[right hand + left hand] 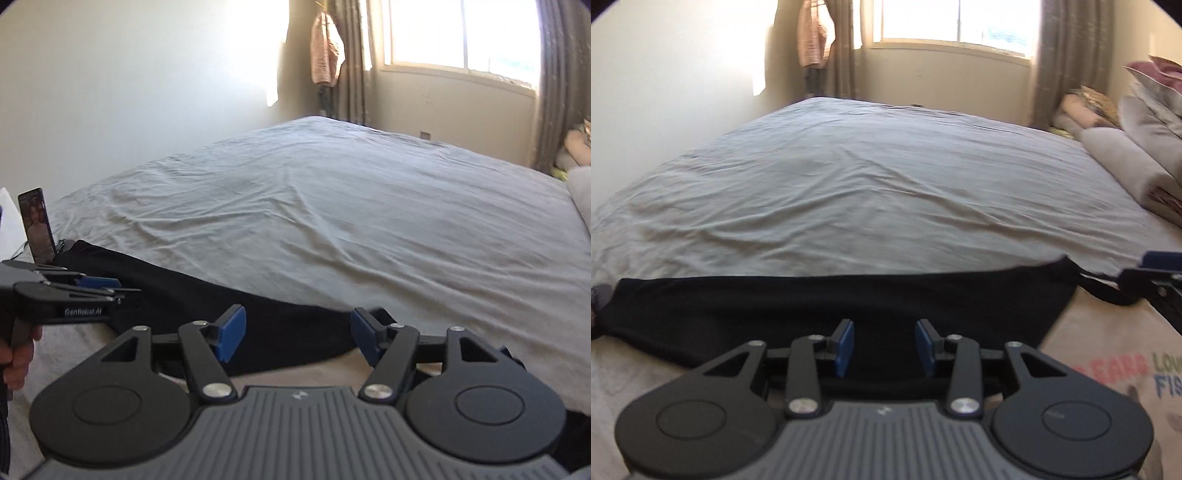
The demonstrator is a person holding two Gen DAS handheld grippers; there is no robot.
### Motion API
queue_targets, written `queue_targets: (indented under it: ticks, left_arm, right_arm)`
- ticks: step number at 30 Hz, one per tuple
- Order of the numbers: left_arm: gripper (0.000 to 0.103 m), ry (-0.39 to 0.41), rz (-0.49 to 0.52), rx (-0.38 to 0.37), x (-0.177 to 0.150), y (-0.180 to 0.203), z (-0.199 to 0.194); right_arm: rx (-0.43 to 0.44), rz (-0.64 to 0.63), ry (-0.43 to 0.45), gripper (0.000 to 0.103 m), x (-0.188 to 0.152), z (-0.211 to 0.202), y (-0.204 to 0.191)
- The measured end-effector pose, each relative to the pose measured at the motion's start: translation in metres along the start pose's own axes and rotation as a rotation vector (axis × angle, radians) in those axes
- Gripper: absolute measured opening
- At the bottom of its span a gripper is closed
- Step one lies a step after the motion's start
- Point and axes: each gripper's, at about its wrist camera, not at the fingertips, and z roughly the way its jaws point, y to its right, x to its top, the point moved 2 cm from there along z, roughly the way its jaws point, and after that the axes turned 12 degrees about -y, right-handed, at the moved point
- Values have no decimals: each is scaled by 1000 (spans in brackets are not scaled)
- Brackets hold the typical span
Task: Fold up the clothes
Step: 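Lower the stretched sleeve flat and open both grippers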
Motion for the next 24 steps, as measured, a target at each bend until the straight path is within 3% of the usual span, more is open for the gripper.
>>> queue_targets:
  ticks: [4,8,11,15,21,24]
  left_arm:
    - [42,28,154,-115,-37,52,-9]
    - [44,-8,223,-218,-79,79,-13]
    - [48,34,260,-177,-99,87,-27]
    - [62,30,250,-170,-114,85,-44]
    - [70,39,268,-111,-147,86,-70]
    - [77,9,300,-109,-159,88,-82]
  right_arm:
    - [-131,39,-65,67,-45,-16,9]
    - [-198,148,-124,73,-96,-22,16]
    - [-229,191,-141,76,-130,-32,14]
    - [-295,196,-131,97,-163,-53,5]
    - [-340,232,-139,103,-195,-83,-3]
    - [-361,261,-195,103,-206,-95,-4]
